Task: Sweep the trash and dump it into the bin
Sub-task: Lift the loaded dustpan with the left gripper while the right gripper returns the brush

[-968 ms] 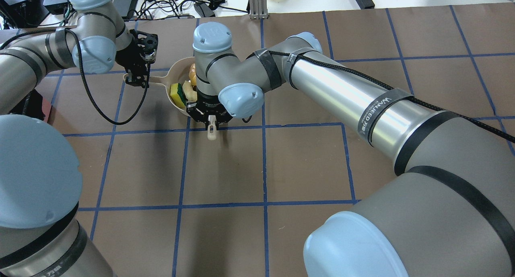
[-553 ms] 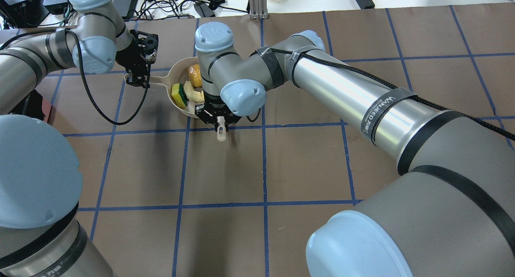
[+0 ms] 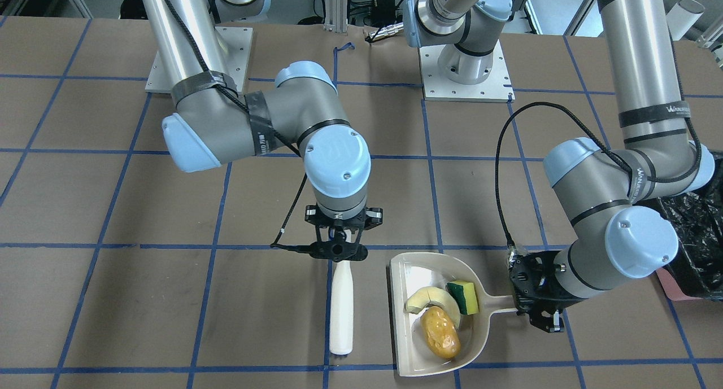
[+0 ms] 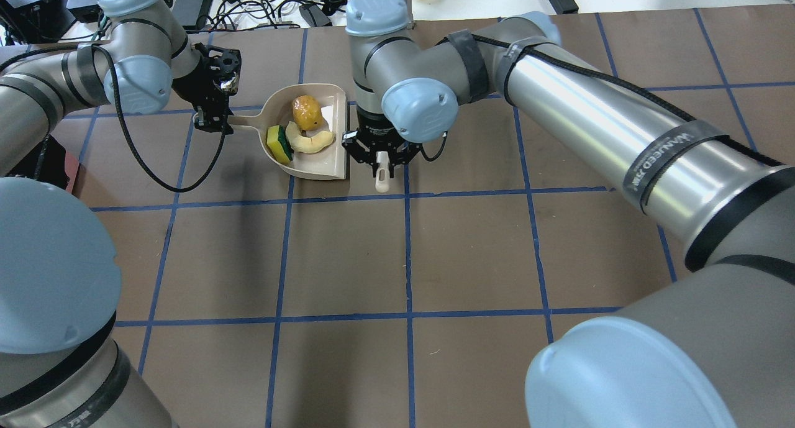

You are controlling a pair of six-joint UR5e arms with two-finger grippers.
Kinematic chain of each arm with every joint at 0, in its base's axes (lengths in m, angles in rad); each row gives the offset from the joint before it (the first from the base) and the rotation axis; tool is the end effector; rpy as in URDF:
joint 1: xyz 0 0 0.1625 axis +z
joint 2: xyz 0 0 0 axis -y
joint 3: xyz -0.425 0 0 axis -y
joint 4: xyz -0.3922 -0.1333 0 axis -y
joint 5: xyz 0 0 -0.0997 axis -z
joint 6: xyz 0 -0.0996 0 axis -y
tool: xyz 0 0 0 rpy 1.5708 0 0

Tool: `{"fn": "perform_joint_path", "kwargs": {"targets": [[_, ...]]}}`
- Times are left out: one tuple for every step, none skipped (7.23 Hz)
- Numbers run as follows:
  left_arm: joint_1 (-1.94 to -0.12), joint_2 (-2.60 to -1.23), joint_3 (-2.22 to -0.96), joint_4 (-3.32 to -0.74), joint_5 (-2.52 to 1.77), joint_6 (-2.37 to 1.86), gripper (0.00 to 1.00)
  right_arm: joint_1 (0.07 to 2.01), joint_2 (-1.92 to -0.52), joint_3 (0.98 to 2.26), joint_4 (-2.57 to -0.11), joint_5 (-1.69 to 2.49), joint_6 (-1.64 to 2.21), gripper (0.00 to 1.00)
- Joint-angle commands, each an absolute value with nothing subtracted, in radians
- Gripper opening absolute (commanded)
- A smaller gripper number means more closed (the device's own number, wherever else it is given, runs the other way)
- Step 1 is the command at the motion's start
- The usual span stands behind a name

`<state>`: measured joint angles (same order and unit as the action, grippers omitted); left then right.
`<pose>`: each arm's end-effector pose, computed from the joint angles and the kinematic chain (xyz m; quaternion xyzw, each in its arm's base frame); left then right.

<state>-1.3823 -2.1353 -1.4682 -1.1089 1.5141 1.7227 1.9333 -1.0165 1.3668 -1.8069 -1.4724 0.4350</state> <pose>-0.0094 -0.6922 0.2473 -0.6938 -0.7196 0.0231 0.0164 0.3749 -0.5849 0.2794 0.0389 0.9964 0.0716 0.0231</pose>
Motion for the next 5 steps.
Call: {"fn": "perform_joint_path", "kwargs": {"targets": [[-1.362, -2.126, -1.454, -1.117, 1.516, 1.733, 0.00, 1.811, -1.061, 1.423, -1.796, -1.489, 0.332, 0.00], [-1.327, -2.114, -1.448, -1.126, 1.516, 1.762, 0.00, 1.727, -1.104, 1.455, -1.796, -1.514, 0.286, 0.00], [-1.280, -2.102, -1.439, -1.153, 1.505, 1.804, 0.00, 1.647, -1.155, 1.520, -1.795, -1.519, 0.168, 0.00], [-1.228, -2.092, -1.422, -1.195, 1.481, 1.854, 0.00, 1.576, -1.205, 1.604, -1.811, -1.520, 0.072, 0.00], [-1.188, -2.080, -1.393, -1.251, 1.479, 1.874, 0.00, 1.472, -1.238, 1.650, -1.824, -1.520, -0.052, 0.00]]}}
